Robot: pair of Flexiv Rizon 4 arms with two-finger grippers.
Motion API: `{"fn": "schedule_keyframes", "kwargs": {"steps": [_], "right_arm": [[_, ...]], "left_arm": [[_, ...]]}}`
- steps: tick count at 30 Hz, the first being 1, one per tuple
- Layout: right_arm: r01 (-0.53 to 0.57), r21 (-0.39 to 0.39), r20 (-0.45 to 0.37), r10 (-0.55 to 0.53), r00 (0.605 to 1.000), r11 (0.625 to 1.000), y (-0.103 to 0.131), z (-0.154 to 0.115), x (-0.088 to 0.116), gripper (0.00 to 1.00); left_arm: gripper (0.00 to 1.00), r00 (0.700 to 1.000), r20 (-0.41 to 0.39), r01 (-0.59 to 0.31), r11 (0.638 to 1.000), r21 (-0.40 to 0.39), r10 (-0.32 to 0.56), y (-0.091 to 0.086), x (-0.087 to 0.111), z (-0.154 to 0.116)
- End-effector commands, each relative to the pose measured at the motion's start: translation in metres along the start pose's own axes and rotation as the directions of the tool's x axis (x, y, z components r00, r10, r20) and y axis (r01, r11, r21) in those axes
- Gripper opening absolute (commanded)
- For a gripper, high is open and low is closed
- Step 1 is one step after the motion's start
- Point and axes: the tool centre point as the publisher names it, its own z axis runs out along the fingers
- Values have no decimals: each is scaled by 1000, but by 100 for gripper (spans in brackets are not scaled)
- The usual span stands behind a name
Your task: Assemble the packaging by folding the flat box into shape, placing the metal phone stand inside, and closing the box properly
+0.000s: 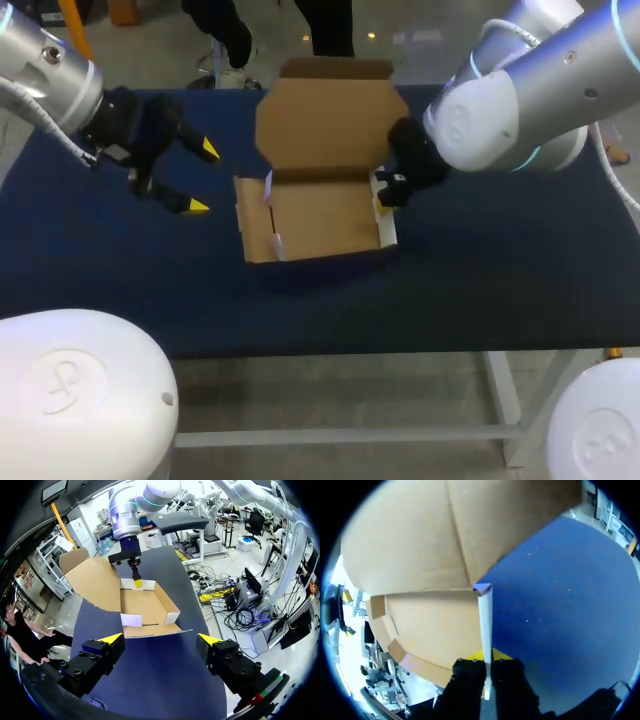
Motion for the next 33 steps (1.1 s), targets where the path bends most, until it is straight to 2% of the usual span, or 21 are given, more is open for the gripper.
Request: {"fn": "schedule_keyframes", "kwargs": {"steps": [1, 3, 6, 12, 17, 21, 33], "right_arm": [[-36, 31, 28, 35, 999, 999, 2, -1, 2, 0], [-106, 47, 91, 101, 991, 993, -1, 1, 3, 0], [-181, 73, 143, 170, 975, 981, -8, 4, 1, 0], [-281, 127, 167, 259, 951, 951, -23, 8, -2, 0], [-323, 174, 181, 293, 939, 930, -32, 14, -3, 0], [-337, 207, 190, 300, 935, 919, -38, 16, -4, 0], [-373, 275, 211, 323, 923, 886, -44, 21, -3, 0]], "left_arm": [[100, 1000, -6, 1, 1000, -4, -1, -1, -1, -1], [100, 1000, -6, 1, 1000, -4, -1, -1, -1, -1], [100, 1000, -6, 1, 1000, -4, -1, -1, -1, -1], [100, 1000, -6, 1, 1000, -4, -1, -1, -1, -1], [100, 1000, -6, 1, 1000, -4, -1, -1, -1, -1], [100, 1000, -30, 3, 999, -40, -5, 3, 0, 5], [100, 996, -42, 73, 987, -145, -80, 25, 7, 24]]}}
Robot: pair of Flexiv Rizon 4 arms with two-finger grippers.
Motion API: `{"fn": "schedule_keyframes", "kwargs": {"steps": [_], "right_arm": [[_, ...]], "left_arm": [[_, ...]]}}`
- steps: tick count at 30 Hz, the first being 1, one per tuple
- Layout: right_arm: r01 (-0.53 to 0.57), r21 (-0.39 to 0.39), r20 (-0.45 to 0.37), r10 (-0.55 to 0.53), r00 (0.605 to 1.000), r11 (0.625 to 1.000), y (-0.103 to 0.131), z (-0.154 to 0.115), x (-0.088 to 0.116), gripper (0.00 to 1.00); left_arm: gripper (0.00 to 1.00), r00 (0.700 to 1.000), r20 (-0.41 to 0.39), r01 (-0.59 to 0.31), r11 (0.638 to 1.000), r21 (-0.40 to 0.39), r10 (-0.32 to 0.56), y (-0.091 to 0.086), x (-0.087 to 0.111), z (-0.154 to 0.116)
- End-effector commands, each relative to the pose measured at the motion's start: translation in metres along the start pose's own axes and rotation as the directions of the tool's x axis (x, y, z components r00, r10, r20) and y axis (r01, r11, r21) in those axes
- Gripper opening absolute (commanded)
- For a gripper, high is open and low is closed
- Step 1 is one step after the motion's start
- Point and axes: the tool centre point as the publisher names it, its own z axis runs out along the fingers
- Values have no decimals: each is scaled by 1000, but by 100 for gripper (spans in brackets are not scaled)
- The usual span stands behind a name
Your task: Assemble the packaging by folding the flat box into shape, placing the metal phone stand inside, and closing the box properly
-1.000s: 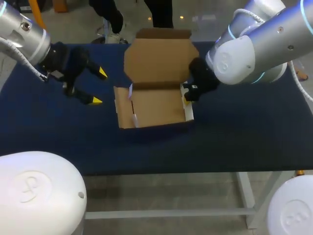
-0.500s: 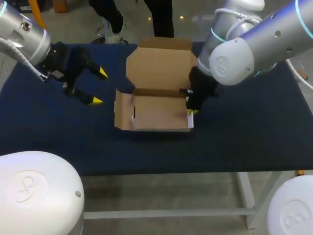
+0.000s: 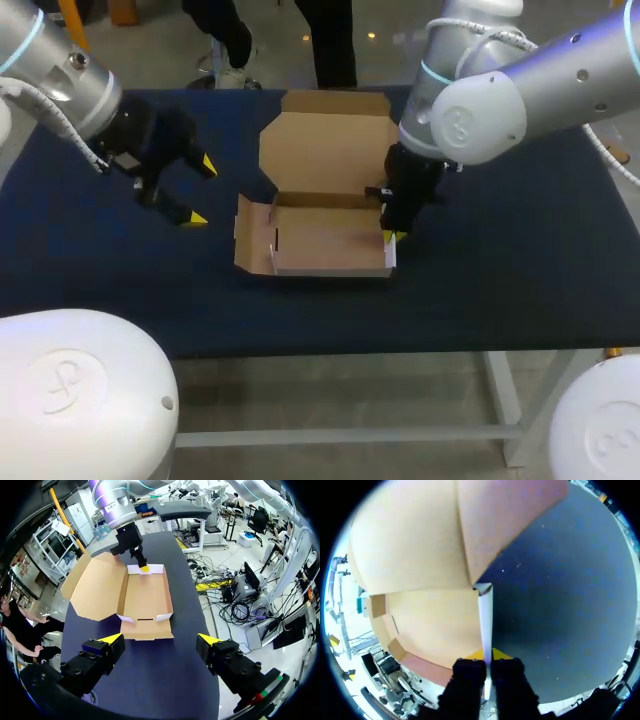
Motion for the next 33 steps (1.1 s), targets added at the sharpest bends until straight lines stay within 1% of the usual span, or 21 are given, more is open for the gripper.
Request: {"fn": "schedule_keyframes", "kwargs": {"steps": [1, 6, 8, 23, 24, 25, 29, 30, 31, 33], "right_arm": [[-3, 65, 4, 3, 1000, 998, 4, 1, 3, 0], [-16, 106, 18, 14, 1000, 994, 1, 3, 0, 0], [-29, 127, 26, 26, 999, 992, -1, 4, -3, 0], [-33, 121, 22, 30, 999, 992, -2, 4, -5, 0], [-36, 139, 18, 34, 999, 990, -1, 5, -4, 0], [-29, 155, -4, 30, 1000, 987, -1, 5, -3, 0], [-80, 232, 31, 75, 997, 969, -6, 5, -7, 0], [-84, 240, 39, 76, 996, 967, -7, 5, -8, 0], [-88, 267, 44, 79, 996, 960, -9, 6, -10, 0], [-107, 286, 68, 91, 994, 952, -11, 7, -11, 0]], "left_arm": [[100, 1000, -3, 18, 999, -28, -18, 2, -1, 8], [100, 999, -18, 31, 999, -39, -31, 5, 0, 13], [100, 999, -24, 31, 999, -30, -32, 5, 1, 13], [100, 999, -24, 31, 999, -30, -32, 5, 1, 13], [100, 999, -24, 31, 999, -30, -32, 5, 1, 13], [100, 999, -24, 31, 999, -30, -32, 5, 1, 13], [100, 999, -24, 31, 999, -30, -32, 5, 1, 13], [100, 999, -24, 31, 999, -30, -32, 5, 1, 13], [100, 999, -24, 31, 999, -30, -32, 5, 1, 13], [100, 999, -24, 31, 999, -30, -32, 5, 1, 13]]}}
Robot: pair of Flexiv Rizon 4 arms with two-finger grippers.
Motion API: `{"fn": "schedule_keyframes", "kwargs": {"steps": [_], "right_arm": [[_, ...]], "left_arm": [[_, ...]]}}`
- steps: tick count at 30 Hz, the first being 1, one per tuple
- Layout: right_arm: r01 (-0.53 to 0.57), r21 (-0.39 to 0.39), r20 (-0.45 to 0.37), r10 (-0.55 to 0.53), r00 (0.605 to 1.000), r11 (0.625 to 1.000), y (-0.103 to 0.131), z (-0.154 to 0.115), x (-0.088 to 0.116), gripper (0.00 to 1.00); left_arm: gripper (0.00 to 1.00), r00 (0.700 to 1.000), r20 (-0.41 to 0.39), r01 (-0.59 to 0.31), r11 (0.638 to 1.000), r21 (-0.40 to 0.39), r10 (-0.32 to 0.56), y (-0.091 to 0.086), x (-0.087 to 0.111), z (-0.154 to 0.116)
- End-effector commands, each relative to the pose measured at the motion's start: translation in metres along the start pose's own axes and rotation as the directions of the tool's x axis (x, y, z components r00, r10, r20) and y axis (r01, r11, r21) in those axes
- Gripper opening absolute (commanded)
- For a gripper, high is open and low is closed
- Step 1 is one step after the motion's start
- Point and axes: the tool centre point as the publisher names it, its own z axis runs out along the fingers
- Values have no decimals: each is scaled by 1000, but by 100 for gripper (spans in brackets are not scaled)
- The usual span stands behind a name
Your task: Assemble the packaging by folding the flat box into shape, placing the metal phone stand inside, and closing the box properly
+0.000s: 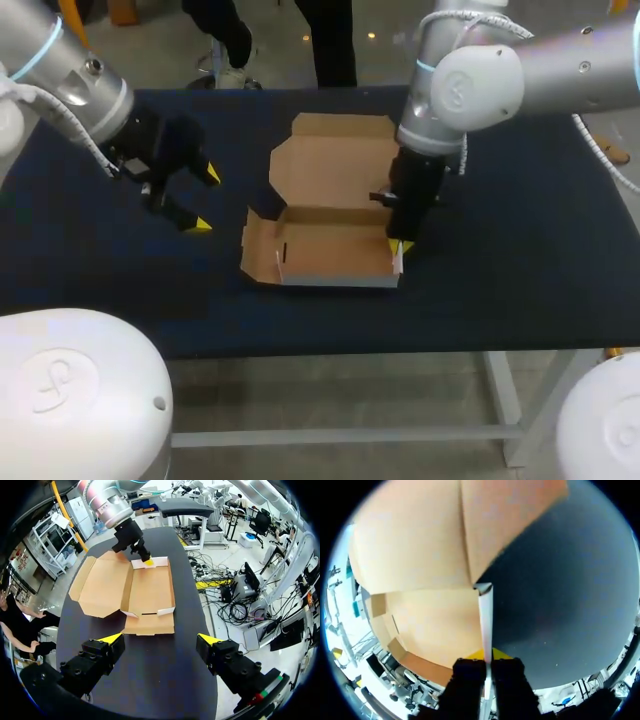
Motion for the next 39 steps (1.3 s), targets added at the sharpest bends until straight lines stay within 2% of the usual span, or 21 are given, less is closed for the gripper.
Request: {"fn": "schedule_keyframes", "kwargs": {"steps": [1, 9, 19, 39], "right_arm": [[-19, 104, 37, 15, 999, 994, 7, -2, 3, 0], [9, 106, 63, -15, 998, 994, 9, 4, 0, 0], [-6, 99, 78, -2, 997, 995, 17, 12, -2, 0], [-52, 15, 125, 50, 991, 999, 24, 17, 1, 3]], "left_arm": [[100, 1000, -3, 1, 1000, -6, -1, -1, 0, -1], [100, 1000, -3, 1, 1000, -6, -1, -1, 0, -1], [100, 1000, -3, 1, 1000, -6, -1, -1, 0, -1], [100, 1000, -3, 1, 1000, -6, -1, -1, 0, -1]]}}
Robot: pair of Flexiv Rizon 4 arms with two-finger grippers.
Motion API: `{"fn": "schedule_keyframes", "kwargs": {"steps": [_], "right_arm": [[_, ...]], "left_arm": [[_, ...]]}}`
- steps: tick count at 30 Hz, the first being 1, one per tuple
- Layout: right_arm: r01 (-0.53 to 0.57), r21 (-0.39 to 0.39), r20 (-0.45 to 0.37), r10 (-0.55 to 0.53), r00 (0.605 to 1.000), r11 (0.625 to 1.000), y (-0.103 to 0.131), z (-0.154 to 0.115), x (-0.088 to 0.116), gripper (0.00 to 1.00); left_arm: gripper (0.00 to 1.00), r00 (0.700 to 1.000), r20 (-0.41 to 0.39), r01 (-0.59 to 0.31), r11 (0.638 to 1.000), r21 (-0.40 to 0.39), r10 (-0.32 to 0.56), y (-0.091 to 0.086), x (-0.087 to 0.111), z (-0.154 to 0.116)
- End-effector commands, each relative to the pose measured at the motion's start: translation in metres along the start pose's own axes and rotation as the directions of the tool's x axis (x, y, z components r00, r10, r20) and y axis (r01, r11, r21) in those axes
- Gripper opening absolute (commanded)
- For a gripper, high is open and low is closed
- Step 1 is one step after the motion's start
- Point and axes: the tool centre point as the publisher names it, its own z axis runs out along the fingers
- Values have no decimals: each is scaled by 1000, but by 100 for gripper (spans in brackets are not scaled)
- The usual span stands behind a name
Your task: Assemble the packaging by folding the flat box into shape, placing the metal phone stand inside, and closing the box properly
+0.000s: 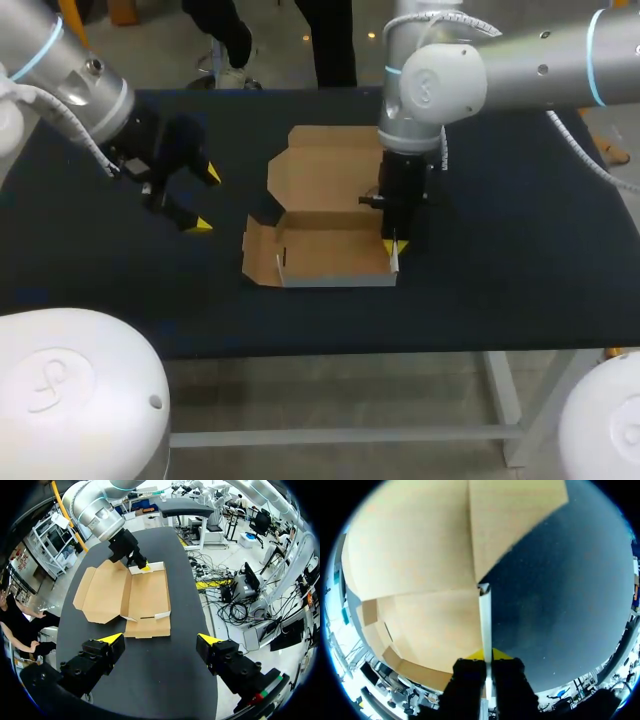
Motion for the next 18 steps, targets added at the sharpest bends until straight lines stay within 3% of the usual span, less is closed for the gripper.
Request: {"fn": "schedule_keyframes", "kwargs": {"steps": [1, 18], "right_arm": [[-8, -12, 5, 8, 1000, 1000, 0, 3, 1, 4], [-40, -106, 25, 43, 999, 994, 5, 4, 0, 13]], "left_arm": [[100, 1000, -3, 1, 1000, -5, -1, 0, 0, -1], [100, 1000, -3, 1, 1000, -5, -1, 0, 0, -1]]}}
